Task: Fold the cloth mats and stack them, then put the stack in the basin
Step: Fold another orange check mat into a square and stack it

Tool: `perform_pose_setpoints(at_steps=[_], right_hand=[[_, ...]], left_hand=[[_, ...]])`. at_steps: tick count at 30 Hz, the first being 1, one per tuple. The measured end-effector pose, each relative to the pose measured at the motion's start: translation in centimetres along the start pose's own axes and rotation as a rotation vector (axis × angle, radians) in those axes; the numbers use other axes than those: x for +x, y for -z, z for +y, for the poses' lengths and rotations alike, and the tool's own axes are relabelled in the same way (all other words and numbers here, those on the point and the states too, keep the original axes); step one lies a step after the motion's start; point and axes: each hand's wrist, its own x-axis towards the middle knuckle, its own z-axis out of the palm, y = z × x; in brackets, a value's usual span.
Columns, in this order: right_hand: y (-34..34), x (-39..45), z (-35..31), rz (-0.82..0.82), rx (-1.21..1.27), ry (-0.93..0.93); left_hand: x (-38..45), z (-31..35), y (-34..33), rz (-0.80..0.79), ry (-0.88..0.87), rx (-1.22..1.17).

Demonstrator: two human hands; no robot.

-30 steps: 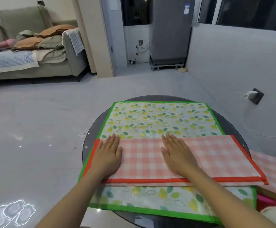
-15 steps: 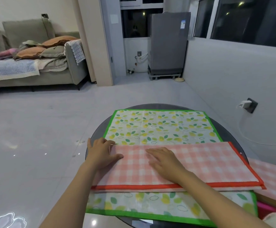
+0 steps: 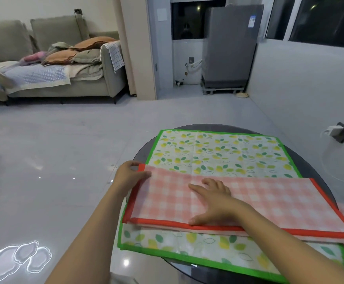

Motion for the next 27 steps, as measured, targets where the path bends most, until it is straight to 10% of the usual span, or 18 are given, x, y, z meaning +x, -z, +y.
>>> perform_pose_setpoints(at_steps=[15, 27], right_hand=[[2.8, -3.6, 4.0, 0.261, 0.417, 0.056], [4.4, -8.8, 9.1, 0.374, 1.026, -0.107]], left_hand=[[-3.9, 10.1, -3.9, -0.213, 0.024, -0.479], [-6.9, 10.7, -17.9, -0.241, -0.024, -0.339]])
